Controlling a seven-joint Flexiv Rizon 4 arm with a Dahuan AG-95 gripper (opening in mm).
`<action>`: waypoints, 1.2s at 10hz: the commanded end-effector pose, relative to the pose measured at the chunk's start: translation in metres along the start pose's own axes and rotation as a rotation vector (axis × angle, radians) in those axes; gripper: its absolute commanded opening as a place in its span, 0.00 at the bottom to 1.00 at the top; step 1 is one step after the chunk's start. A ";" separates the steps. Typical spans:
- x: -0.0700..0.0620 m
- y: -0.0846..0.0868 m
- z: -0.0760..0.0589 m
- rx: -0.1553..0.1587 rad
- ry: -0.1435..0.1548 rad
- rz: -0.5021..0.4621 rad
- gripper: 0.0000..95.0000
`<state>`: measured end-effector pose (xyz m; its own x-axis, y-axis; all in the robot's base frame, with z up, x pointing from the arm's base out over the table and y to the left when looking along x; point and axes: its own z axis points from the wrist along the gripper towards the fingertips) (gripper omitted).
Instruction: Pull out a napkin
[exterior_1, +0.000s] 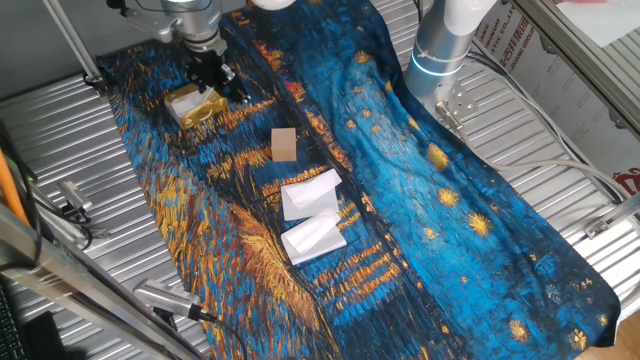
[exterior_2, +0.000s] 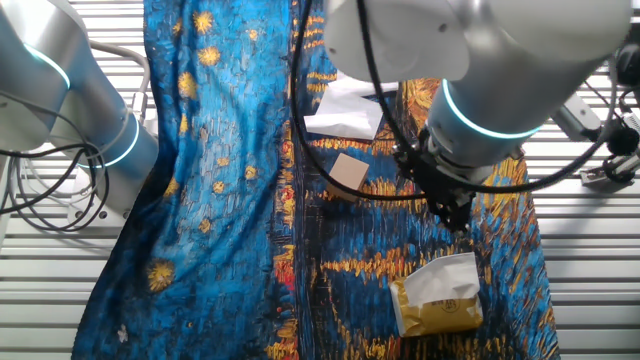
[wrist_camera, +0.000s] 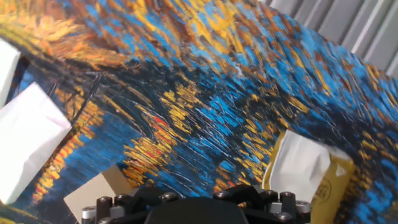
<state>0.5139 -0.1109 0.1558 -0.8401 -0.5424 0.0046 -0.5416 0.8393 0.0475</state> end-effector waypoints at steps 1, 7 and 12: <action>0.000 0.001 0.000 -0.098 -0.029 0.230 1.00; 0.000 0.001 0.000 -0.104 -0.005 0.473 1.00; 0.000 0.001 0.000 -0.103 0.001 0.471 1.00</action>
<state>0.5125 -0.1105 0.1564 -0.9961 -0.0696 0.0550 -0.0618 0.9892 0.1330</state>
